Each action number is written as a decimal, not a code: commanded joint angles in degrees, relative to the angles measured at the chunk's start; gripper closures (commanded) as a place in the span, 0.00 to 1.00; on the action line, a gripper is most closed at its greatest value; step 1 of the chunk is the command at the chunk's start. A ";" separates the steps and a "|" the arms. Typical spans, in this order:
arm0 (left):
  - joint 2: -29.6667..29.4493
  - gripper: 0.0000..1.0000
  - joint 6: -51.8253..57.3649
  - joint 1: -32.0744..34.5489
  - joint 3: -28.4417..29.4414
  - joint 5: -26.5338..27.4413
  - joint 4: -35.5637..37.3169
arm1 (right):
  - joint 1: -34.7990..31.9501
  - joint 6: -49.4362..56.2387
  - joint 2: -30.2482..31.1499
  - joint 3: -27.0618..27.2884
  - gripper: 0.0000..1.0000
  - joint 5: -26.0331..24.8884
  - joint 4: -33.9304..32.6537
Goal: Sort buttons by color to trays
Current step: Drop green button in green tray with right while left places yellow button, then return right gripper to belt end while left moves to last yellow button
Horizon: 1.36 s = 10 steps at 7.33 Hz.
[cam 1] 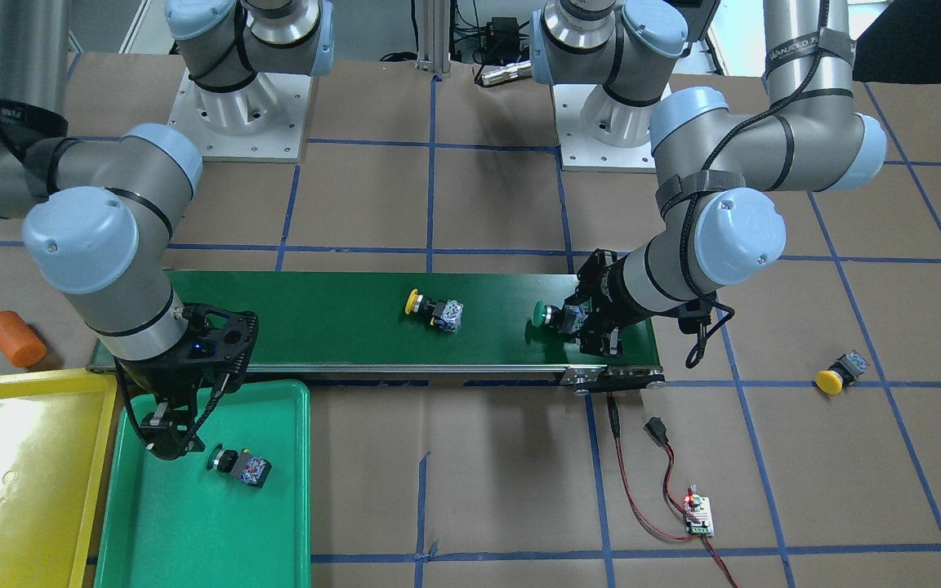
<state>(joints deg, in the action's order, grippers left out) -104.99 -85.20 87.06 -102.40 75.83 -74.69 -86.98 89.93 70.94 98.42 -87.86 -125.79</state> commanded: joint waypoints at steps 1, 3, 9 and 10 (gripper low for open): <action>3.29 0.11 2.64 -1.09 1.32 2.11 -0.28 | 3.55 4.17 7.34 3.06 0.00 -0.30 10.44; 3.48 0.08 22.62 -13.24 1.94 5.55 -1.07 | 6.55 11.05 11.67 14.55 0.00 0.40 6.99; -12.67 0.03 65.69 -35.79 15.46 11.97 2.59 | 5.86 7.30 10.88 19.61 0.00 0.15 3.88; -15.13 0.00 64.64 -37.30 16.87 11.02 2.70 | 4.47 6.76 10.80 19.53 0.00 -0.12 3.97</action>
<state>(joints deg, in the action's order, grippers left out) -116.75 -21.05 52.09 -87.68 87.31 -72.88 -81.29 97.98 81.78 117.98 -87.65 -121.85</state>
